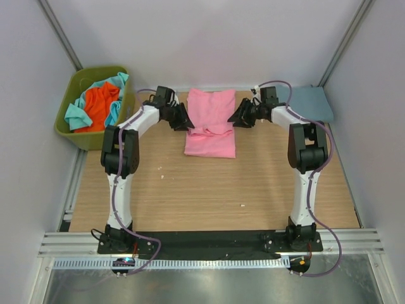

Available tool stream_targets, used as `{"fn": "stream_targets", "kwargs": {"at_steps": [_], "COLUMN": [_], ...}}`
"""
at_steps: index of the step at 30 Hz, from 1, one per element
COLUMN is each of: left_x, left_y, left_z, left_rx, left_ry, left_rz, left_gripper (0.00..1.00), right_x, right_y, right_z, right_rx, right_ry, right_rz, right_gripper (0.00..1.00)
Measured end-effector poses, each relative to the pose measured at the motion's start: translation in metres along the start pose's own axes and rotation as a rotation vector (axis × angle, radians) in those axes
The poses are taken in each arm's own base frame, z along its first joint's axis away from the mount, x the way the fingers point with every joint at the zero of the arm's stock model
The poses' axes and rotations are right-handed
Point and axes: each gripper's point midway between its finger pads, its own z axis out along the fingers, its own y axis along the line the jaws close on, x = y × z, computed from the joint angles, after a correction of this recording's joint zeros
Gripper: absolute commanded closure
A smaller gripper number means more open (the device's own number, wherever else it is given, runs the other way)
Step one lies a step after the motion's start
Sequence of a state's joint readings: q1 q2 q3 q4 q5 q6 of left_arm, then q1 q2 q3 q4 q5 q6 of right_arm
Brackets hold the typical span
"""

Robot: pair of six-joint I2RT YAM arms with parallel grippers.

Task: Fold and stack the t-shirts
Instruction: Fold the tshirt

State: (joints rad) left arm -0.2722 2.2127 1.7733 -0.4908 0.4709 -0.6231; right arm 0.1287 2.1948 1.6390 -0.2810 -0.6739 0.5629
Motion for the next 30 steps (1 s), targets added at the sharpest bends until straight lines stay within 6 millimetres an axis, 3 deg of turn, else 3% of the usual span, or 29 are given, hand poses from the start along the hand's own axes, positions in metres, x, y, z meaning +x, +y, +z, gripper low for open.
{"fn": "stream_targets", "kwargs": {"at_steps": [1,2,6,9,15,17,21,30], "left_x": [-0.001,-0.001,-0.003,-0.001,0.029,0.044,0.079,0.099], "left_y": [0.005,0.009,0.023,0.032,0.049,0.055,0.06,0.033], "left_z": [0.001,0.002,-0.003,-0.018,-0.054,-0.053,-0.044,-0.022], "left_rx": [-0.021,-0.044,-0.109,-0.137,-0.119,-0.102,-0.082,-0.01], "left_ry": [-0.006,-0.013,-0.022,-0.018,0.037,0.075,0.173,0.24], "left_rz": [0.002,0.003,0.02,0.023,-0.076,-0.129,-0.221,-0.243], "left_gripper": [0.52,0.44,0.38,0.34,0.31,0.24,0.22,0.21], "right_x": [-0.002,-0.003,-0.007,-0.001,0.057,0.081,0.119,0.126], "right_y": [-0.001,-0.001,-0.002,-0.006,-0.019,-0.028,-0.044,-0.048], "right_z": [0.001,0.001,-0.006,-0.024,-0.065,-0.066,-0.063,-0.051], "right_rx": [0.002,0.004,0.01,0.023,0.045,0.058,0.086,0.072], "right_ry": [-0.004,-0.009,-0.019,-0.018,0.054,0.101,0.184,0.217], "right_rz": [-0.003,-0.006,-0.016,0.005,0.11,0.153,0.241,0.293], "right_gripper": [0.4,0.38,0.37,0.37,0.37,0.37,0.37,0.38]}}
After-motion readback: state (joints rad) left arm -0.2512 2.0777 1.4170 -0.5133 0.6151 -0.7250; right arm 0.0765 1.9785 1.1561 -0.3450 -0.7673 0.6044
